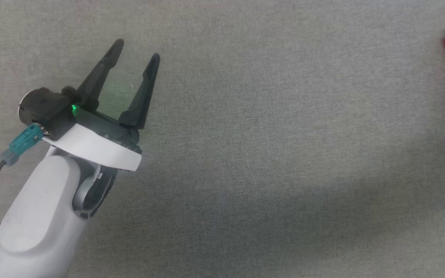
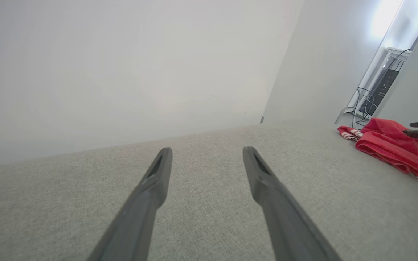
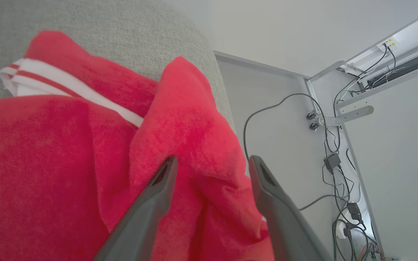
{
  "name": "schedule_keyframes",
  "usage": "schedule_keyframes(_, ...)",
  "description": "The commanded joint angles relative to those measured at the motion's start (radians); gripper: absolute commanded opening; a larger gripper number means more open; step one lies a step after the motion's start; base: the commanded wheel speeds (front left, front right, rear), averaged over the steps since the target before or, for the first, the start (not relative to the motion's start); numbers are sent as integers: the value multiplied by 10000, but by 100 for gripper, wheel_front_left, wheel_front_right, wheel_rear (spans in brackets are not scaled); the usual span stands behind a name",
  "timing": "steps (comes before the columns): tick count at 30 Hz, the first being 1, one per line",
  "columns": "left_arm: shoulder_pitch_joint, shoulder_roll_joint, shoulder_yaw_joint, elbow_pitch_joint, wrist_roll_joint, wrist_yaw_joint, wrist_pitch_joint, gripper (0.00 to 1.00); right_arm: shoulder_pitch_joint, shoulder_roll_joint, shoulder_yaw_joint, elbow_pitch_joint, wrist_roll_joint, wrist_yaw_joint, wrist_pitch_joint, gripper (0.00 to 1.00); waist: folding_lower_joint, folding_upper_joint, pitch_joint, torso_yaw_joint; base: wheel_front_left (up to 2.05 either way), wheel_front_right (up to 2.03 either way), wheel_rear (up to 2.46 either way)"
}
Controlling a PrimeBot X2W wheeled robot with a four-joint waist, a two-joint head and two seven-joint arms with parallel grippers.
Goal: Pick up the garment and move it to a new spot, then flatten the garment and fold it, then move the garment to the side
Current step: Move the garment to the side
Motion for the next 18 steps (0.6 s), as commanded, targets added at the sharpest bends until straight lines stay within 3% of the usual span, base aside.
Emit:
schedule_keyframes(1, 172, 5, 110, -9, -46, -20, -36, 100, -137, 159, -178, 42, -103, -19, -205, 100, 0, 0, -200, -12, 0, 0, 0)
schedule_keyframes(18, 2027, -244, 1447, -1, -200, -19, -36, 100, 464, 1416, 282, 707, 548, -19, -2203, 100, 0, 0, -2325, 427, 0, 0, 0)
